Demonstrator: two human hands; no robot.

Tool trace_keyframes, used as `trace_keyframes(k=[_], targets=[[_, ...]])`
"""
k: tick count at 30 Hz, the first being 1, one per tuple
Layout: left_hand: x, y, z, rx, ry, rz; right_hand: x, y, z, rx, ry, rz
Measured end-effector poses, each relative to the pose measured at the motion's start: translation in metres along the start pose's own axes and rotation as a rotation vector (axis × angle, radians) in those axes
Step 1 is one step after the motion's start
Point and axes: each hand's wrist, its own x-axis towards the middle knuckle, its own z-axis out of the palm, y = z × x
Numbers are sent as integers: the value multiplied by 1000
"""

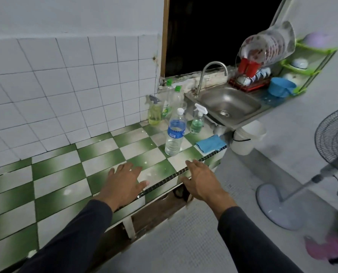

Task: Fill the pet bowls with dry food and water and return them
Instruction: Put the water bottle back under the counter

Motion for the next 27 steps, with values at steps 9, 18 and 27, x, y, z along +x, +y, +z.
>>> trace_keyframes(k=[9,18,27], targets=[[102,14,2,-66,34,51,82,31,-28,183,62,35],[207,12,4,-198,24,108,167,41,-46,270,60,52],[276,15,21,-543,-82,86,229,39,-43,660,58,118]])
